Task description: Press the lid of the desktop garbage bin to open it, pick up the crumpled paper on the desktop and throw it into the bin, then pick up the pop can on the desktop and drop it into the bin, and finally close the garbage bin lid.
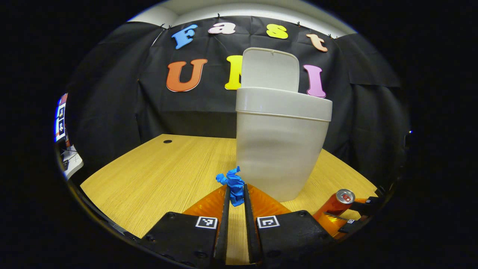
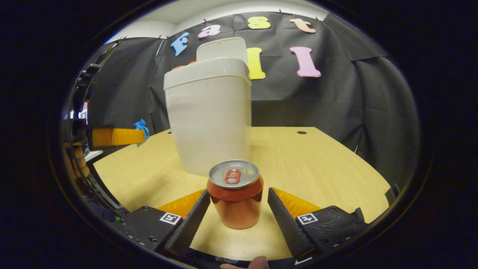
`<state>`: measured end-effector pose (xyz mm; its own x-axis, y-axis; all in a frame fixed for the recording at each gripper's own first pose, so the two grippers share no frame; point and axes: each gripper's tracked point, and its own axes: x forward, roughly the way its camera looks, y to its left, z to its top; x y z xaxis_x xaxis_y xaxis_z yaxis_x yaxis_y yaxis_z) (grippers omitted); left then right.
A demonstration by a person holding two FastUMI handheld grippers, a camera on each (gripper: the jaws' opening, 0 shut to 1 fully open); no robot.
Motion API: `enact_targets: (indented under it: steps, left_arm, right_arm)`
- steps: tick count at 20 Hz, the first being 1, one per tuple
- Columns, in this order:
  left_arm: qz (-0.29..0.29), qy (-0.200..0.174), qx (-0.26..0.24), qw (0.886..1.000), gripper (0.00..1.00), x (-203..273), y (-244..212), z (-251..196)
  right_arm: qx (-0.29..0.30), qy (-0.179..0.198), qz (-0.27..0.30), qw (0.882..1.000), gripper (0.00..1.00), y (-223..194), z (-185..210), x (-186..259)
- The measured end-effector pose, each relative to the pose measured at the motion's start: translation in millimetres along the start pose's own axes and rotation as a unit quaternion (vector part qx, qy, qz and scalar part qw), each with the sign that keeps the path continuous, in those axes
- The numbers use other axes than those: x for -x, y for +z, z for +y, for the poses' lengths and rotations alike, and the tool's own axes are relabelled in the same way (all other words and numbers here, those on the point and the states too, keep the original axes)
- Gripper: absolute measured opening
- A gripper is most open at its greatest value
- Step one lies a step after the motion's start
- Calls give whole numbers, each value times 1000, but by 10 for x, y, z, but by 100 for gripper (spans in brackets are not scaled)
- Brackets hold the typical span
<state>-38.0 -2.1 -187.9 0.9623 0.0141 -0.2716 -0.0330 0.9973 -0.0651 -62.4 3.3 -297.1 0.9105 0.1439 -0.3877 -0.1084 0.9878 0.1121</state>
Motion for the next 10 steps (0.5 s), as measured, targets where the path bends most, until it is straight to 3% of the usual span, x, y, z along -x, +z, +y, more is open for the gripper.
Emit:
enact_targets:
  steps: [10]
  left_arm:
    - [-73, 12, 0, 997, 24, 74, 646, 90]
  right_arm:
    - [-11, 2, 14, 1000, 98, -98, -7, -93]
